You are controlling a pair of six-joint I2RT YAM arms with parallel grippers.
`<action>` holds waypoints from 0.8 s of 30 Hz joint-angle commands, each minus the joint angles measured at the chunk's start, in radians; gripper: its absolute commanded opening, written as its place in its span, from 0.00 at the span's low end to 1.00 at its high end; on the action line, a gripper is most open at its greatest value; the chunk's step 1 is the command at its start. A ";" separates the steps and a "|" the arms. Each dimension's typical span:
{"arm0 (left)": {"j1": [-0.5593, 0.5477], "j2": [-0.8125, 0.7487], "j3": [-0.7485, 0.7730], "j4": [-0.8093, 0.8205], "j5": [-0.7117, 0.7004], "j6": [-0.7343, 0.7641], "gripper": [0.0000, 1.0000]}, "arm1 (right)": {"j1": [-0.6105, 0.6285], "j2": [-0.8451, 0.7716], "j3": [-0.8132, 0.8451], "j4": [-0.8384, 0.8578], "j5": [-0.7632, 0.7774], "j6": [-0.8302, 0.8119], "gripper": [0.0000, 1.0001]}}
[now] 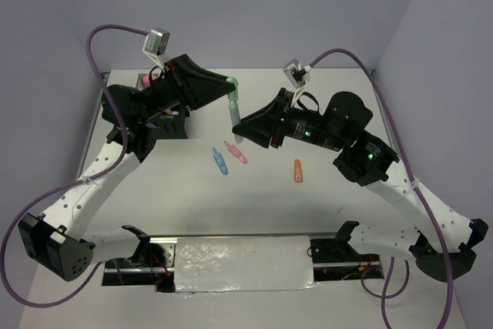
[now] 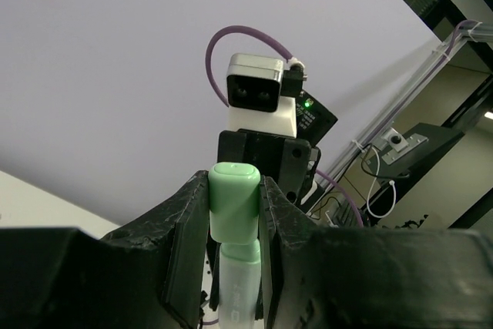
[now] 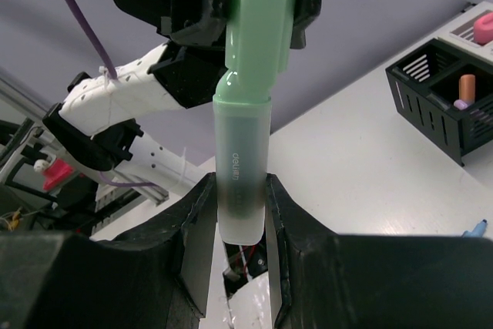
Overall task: Sort the stationery into containers
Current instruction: Close the pen cap on the pen.
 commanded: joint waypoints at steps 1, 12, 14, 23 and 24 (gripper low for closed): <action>-0.005 -0.021 0.003 0.062 0.004 0.019 0.00 | -0.010 0.003 0.054 0.043 -0.025 -0.006 0.14; -0.005 -0.033 -0.008 0.095 -0.004 -0.018 0.03 | -0.087 0.066 0.076 0.183 -0.041 0.046 0.14; -0.005 -0.033 -0.006 0.099 -0.002 -0.028 0.04 | -0.092 0.094 0.132 0.183 -0.068 0.034 0.14; -0.007 -0.047 -0.006 0.044 0.025 0.011 0.20 | -0.104 0.180 0.300 0.175 -0.154 -0.060 0.14; -0.005 -0.048 -0.003 0.033 0.029 0.019 0.22 | -0.105 0.181 0.304 0.163 -0.159 -0.082 0.13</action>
